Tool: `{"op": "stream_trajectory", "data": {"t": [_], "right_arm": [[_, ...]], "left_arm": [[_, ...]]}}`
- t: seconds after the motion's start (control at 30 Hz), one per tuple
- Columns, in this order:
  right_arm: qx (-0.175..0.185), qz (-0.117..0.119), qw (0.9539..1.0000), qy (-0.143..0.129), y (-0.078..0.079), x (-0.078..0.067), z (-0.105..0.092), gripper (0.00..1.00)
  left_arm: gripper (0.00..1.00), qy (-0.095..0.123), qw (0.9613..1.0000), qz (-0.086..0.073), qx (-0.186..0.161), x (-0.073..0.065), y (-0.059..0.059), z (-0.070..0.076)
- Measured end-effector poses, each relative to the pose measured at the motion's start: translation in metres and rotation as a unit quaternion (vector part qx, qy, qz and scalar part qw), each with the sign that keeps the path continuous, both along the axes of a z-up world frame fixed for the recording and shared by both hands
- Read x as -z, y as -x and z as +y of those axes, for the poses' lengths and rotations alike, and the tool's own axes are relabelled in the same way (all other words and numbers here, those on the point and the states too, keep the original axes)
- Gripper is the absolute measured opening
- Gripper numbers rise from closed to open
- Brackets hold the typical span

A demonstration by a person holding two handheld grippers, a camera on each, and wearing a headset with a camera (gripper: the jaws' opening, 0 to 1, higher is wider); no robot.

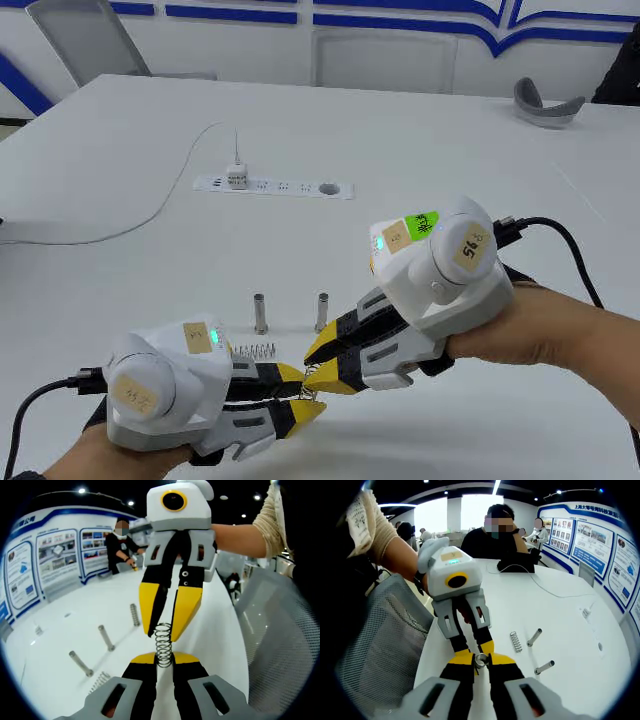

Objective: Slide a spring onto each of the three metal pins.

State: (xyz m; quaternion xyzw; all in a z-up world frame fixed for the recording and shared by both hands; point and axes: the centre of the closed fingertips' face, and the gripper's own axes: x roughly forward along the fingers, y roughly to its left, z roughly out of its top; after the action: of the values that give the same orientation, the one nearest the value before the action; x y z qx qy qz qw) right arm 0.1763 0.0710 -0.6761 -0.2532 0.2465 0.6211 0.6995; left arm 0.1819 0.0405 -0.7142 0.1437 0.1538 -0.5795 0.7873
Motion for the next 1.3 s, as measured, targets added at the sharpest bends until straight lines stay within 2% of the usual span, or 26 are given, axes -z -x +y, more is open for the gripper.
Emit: {"op": "stream_trajectory", "data": {"t": [0.33, 0.47, 0.8, 0.97, 1.1, 1.3], "right_arm": [[0.014, 0.006, 0.9999, 0.000, -0.002, 0.005, -0.003, 0.14], [0.023, 0.017, 0.9994, -0.019, -0.003, 0.002, -0.001, 0.12], [0.032, 0.020, 0.9988, -0.032, -0.005, 0.000, 0.004, 0.12], [0.036, 0.020, 0.9987, -0.031, -0.005, 0.000, 0.005, 0.12], [0.041, 0.018, 0.9986, -0.029, -0.008, 0.001, 0.003, 0.12], [0.048, 0.015, 0.9983, -0.030, -0.011, -0.001, 0.000, 0.12]], "left_arm": [[0.11, 0.018, 0.9998, 0.005, -0.008, -0.005, -0.001, 0.000], [0.11, 0.023, 0.9997, 0.008, -0.010, -0.006, -0.002, 0.001], [0.11, 0.026, 0.9995, 0.008, -0.015, -0.007, -0.003, 0.003], [0.12, 0.022, 0.9996, 0.003, -0.016, -0.007, -0.003, 0.003], [0.15, 0.022, 0.9996, 0.000, -0.020, -0.008, -0.004, 0.005], [0.22, 0.026, 0.9990, 0.006, -0.035, -0.008, -0.007, 0.012]]}}
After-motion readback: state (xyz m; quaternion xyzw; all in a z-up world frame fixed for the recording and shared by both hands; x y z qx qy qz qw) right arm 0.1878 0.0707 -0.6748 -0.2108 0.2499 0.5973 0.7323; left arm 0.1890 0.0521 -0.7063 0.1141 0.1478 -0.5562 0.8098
